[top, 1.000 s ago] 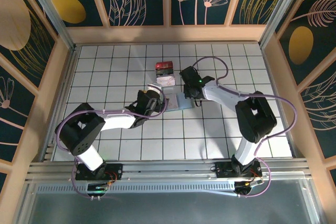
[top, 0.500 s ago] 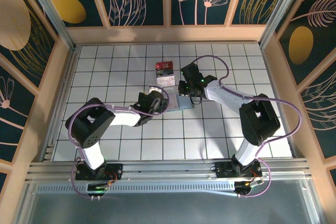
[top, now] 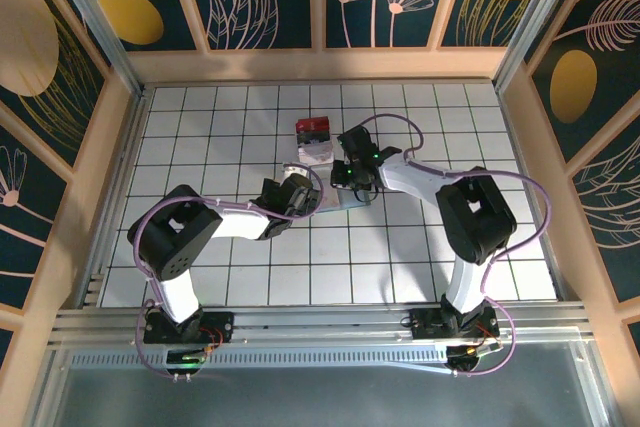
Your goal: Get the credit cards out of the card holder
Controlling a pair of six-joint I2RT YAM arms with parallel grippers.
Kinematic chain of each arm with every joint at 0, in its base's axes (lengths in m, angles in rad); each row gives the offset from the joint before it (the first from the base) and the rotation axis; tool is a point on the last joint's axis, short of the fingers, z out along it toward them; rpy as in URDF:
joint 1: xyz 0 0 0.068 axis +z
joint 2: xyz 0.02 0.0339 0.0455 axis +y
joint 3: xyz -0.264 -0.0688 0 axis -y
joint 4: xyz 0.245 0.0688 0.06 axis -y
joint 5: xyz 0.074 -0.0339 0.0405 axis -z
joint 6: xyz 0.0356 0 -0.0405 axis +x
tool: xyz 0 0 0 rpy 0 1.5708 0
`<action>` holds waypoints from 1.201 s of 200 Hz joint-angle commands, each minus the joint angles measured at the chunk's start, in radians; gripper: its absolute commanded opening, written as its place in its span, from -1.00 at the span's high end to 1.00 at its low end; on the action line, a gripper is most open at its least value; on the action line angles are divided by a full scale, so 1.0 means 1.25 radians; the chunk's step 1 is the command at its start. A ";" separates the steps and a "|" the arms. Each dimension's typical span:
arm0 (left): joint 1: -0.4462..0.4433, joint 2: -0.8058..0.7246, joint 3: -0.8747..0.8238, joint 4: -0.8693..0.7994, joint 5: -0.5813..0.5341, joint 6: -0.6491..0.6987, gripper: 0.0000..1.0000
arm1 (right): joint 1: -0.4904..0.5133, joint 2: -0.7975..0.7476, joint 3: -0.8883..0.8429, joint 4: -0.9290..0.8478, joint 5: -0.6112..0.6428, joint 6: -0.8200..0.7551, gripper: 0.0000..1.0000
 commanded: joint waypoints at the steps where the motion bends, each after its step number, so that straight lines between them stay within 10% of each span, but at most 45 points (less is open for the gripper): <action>1: 0.000 0.011 0.002 -0.021 -0.016 -0.020 -0.98 | -0.001 0.020 -0.005 0.028 -0.029 0.015 0.65; 157: 0.000 0.038 0.008 -0.051 -0.022 -0.016 -0.98 | -0.003 0.076 -0.037 0.015 -0.029 0.020 0.48; 240: 0.000 0.048 0.023 -0.077 -0.022 -0.007 -0.97 | -0.028 0.062 -0.094 0.126 -0.187 0.037 0.51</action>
